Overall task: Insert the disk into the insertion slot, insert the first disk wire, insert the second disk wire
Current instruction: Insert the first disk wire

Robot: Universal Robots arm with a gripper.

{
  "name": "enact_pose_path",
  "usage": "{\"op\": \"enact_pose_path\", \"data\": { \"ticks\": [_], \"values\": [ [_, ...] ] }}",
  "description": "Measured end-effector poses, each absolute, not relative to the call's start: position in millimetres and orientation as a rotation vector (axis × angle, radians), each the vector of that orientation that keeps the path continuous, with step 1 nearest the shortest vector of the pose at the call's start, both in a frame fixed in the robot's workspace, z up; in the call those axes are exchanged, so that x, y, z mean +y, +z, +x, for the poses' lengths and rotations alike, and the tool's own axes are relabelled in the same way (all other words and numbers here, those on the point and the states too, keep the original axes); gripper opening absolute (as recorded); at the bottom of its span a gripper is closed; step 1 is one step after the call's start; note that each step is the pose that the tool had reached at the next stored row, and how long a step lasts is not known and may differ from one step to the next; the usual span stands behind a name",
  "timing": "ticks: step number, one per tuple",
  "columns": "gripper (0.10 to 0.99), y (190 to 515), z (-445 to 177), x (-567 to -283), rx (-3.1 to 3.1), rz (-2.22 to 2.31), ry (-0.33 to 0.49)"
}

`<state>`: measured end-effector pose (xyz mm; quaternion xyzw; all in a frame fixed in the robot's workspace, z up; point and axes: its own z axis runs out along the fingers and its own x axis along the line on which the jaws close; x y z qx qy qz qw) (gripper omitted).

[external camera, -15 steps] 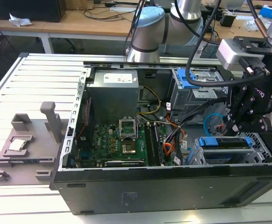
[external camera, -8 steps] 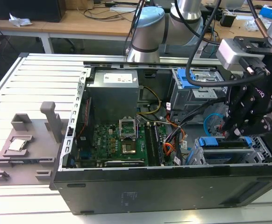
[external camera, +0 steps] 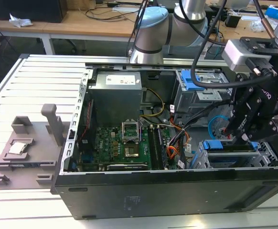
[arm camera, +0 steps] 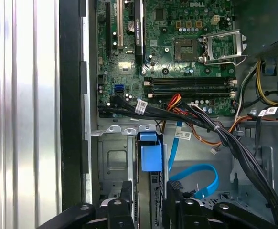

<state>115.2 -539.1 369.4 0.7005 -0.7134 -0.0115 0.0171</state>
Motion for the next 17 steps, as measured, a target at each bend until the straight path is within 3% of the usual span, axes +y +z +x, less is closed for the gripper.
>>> {"op": "enact_pose_path", "data": {
  "ticks": [17],
  "values": [
    [0.42, 360, 133, -534, -2.216, 2.176, -0.037]
  ]
}}
